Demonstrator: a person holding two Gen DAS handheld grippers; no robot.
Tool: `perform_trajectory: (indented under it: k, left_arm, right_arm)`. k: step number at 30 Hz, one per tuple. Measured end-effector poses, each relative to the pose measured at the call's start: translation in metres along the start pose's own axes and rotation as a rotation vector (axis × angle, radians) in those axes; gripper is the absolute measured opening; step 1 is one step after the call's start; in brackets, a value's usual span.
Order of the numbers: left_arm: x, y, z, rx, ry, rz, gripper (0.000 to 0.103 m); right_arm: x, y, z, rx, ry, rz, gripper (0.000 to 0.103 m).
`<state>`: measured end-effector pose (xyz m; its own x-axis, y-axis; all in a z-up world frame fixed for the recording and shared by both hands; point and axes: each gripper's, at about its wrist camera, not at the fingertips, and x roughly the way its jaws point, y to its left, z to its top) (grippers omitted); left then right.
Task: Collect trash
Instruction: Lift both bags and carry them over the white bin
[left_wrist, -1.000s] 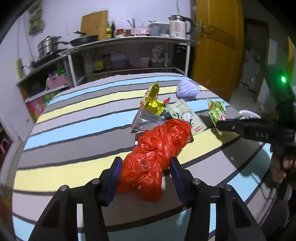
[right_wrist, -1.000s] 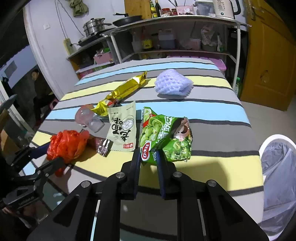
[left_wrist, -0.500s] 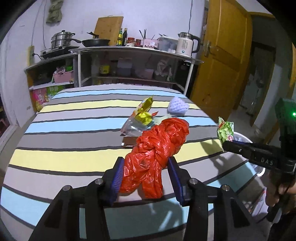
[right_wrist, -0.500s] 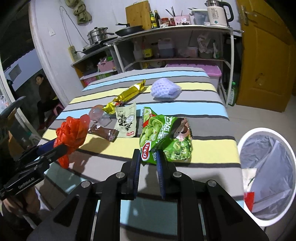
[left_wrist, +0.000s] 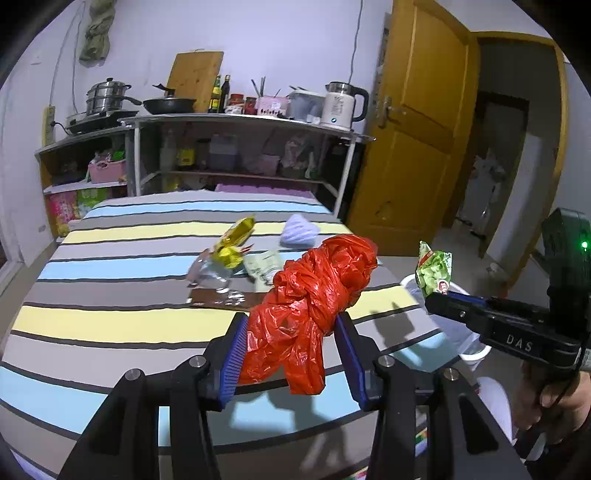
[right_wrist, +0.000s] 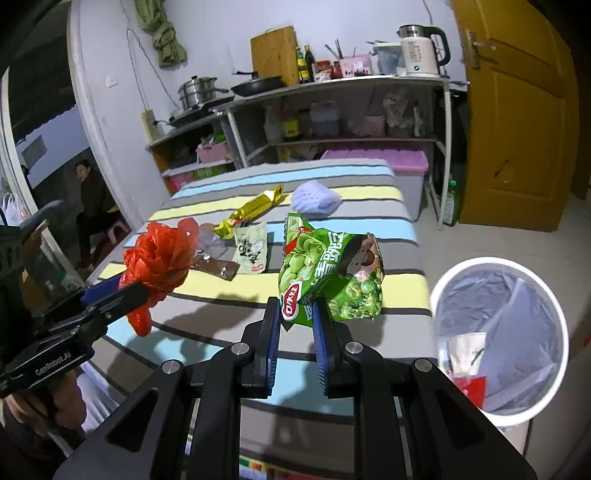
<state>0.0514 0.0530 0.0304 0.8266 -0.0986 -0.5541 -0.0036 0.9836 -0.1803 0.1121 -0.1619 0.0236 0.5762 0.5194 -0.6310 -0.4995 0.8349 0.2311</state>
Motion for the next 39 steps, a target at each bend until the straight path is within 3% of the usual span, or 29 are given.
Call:
perform_trajectory:
  k: [19, 30, 39]
  left_arm:
    - [-0.002, -0.081, 0.014, 0.06, -0.008, -0.123, 0.048]
    - [0.032, -0.135, 0.024, 0.126, 0.017, -0.221, 0.048]
    - [0.067, -0.166, 0.028, 0.158, 0.051, -0.269, 0.048]
  right_arm:
    - [-0.065, -0.051, -0.017, 0.077, -0.093, -0.073, 0.018]
    - [-0.085, -0.099, -0.027, 0.161, -0.118, -0.164, 0.018]
    - [-0.078, -0.136, -0.032, 0.221, -0.091, -0.203, 0.018]
